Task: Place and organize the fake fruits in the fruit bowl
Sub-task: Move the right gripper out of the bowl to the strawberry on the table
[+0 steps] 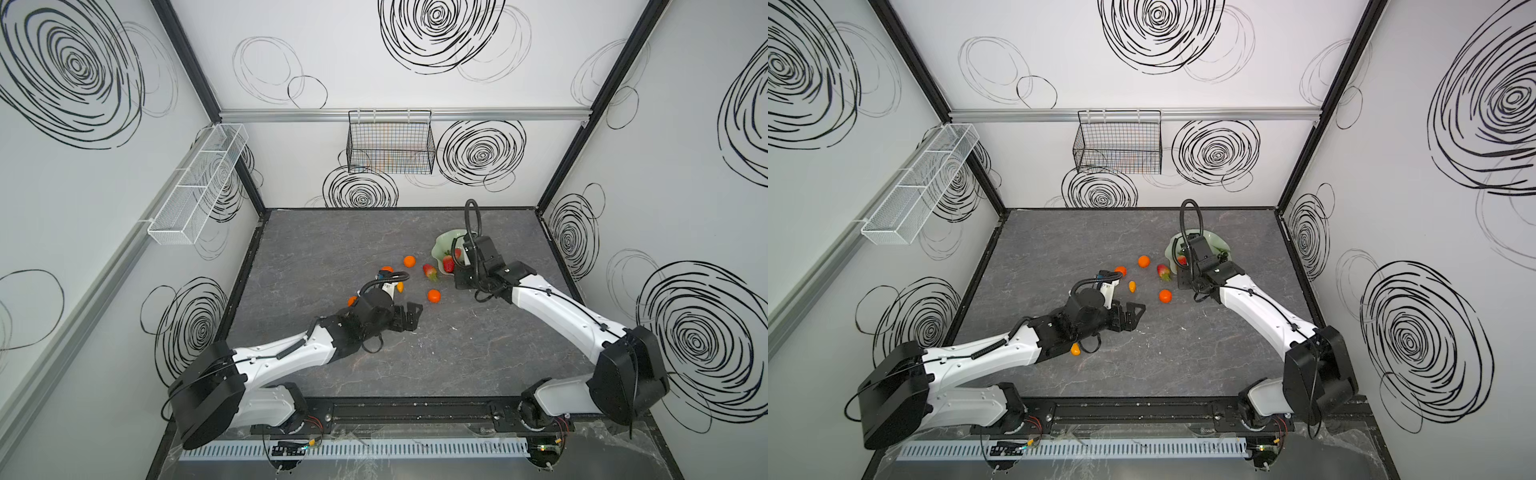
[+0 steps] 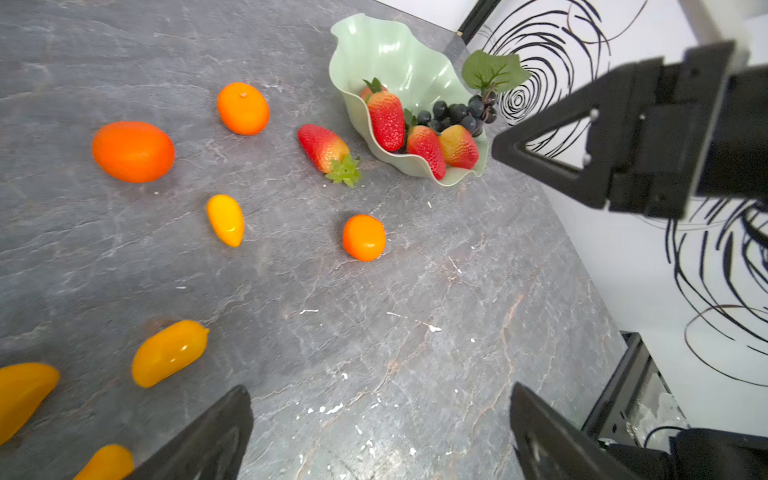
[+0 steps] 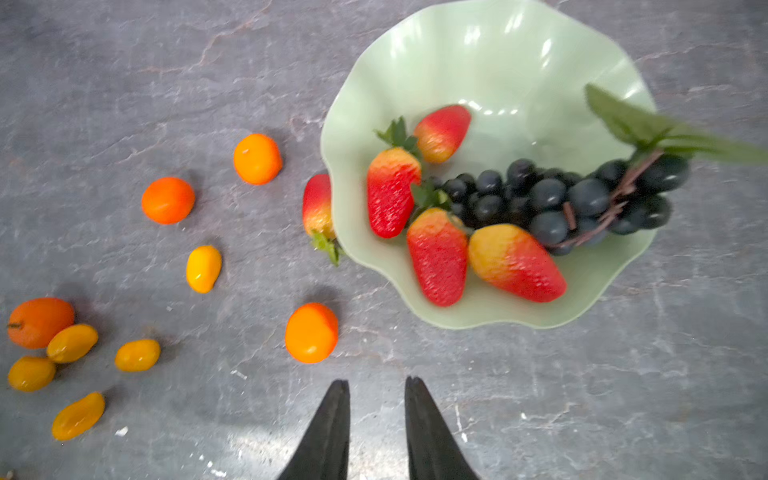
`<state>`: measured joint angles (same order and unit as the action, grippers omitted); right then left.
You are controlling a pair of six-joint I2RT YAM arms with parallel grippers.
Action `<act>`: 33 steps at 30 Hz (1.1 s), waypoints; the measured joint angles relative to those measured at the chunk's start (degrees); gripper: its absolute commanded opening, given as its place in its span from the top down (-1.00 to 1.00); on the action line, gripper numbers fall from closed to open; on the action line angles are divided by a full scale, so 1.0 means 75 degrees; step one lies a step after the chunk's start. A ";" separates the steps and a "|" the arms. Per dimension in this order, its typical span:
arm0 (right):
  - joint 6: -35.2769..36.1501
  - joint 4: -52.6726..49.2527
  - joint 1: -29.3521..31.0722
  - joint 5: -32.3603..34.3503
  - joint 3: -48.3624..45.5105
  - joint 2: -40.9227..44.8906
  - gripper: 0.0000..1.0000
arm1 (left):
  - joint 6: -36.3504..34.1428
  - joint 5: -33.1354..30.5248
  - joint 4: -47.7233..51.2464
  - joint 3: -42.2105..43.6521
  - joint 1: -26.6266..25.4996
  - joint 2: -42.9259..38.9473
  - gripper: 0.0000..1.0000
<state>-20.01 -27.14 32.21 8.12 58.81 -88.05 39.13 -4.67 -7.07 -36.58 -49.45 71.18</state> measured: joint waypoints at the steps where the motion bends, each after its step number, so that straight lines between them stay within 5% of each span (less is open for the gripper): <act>1: -0.0058 0.0009 0.0169 -0.0050 -0.0061 0.0041 0.42 | 0.0015 -0.0096 0.0108 0.0055 0.0000 -0.0099 -0.99; 12: -0.0612 0.0527 0.1239 -0.0423 -0.0271 -0.0227 0.41 | 0.0105 -0.0507 0.1017 0.0589 0.0833 -0.0930 -0.99; 21: -0.0761 0.0495 0.1291 -0.0111 0.0131 -0.1323 0.43 | 0.0087 -0.0318 0.1224 0.0595 0.1550 -0.0933 -0.95; 33: -0.0562 0.0245 0.1090 0.0501 0.1478 -0.2763 0.47 | 0.0006 0.0399 0.0726 0.0198 0.1638 -0.0009 -0.94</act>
<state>-24.23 -25.30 40.38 11.88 69.89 -108.77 39.18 -1.67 -1.63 -35.09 -37.17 71.11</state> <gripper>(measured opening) 0.266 0.970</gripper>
